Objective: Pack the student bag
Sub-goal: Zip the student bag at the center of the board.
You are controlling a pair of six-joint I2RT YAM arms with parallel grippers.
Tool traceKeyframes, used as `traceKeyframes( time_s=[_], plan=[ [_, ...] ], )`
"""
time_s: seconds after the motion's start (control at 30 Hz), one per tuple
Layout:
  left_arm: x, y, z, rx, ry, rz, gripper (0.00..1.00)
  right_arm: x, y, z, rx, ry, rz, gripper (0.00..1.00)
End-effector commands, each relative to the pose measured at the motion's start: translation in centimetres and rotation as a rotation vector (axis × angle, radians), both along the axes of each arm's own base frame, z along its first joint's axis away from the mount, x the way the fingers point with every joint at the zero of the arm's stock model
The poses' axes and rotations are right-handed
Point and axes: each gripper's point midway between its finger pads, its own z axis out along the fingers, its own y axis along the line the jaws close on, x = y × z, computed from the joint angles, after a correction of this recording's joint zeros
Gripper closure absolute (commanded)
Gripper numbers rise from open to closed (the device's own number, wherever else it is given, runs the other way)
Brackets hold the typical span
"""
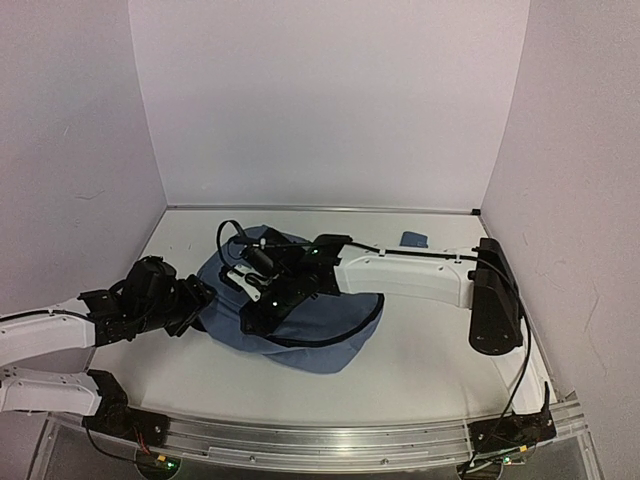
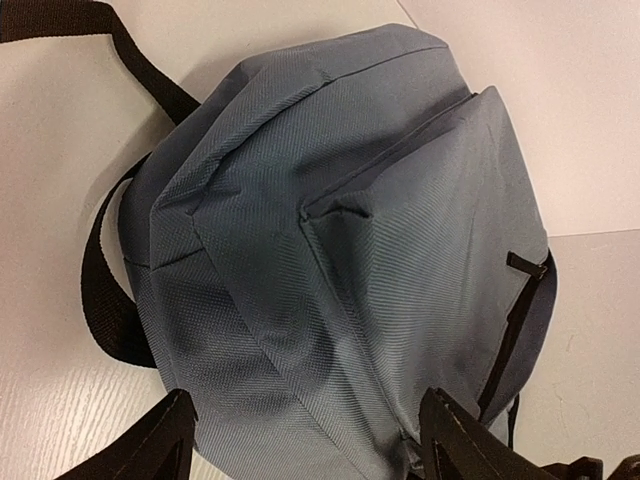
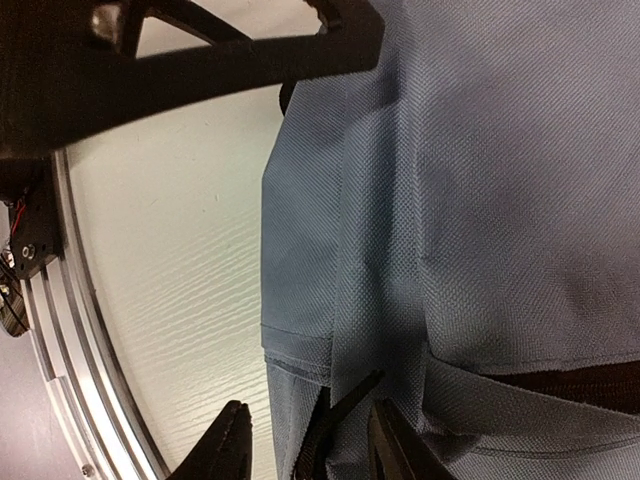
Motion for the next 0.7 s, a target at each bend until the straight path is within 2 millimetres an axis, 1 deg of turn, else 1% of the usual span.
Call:
traceKeyframes(
  time_s=[0.0,0.13,0.17,0.23,0.3,0.37,0.43,0.57,0.6,0.67],
  plan=[
    [0.2,0.3,1.0,-0.016,-0.032,0.022,0.23,0.8,0.6,0.0,0.005,-0.007,-0.043,0.61],
    [0.1,0.2,0.9,-0.017,-0.031,0.020,0.23,0.8,0.1,-1.0,-0.017,-0.001,-0.051,0.64],
    [0.2,0.2,0.9,-0.018,-0.031,0.020,0.23,0.7,0.1,-1.1,-0.019,0.000,-0.052,0.66],
    [0.2,0.1,0.8,-0.017,-0.030,0.018,0.23,0.7,0.1,-0.9,-0.017,0.000,-0.052,0.74],
    [0.3,0.0,0.6,-0.013,-0.024,0.013,0.23,0.6,0.2,-0.4,-0.007,-0.002,-0.049,0.83],
    [0.3,-0.2,0.3,-0.011,-0.016,0.008,0.23,0.6,0.2,0.6,0.010,-0.008,-0.040,0.93],
    [0.3,-0.3,0.1,-0.009,-0.008,0.003,0.23,0.5,0.0,1.9,0.028,-0.019,-0.033,0.99],
    [0.4,-0.6,-0.3,-0.011,0.001,-0.004,0.21,-0.1,-0.6,3.9,0.061,-0.016,-0.002,1.00],
    [0.5,-0.7,-0.4,-0.014,0.002,-0.007,0.20,-0.6,-0.6,4.3,0.071,-0.005,0.015,1.00],
    [0.7,-1.2,-0.3,-0.024,-0.007,-0.021,0.20,-0.8,-0.9,4.7,0.082,0.009,0.024,1.00]
  ],
)
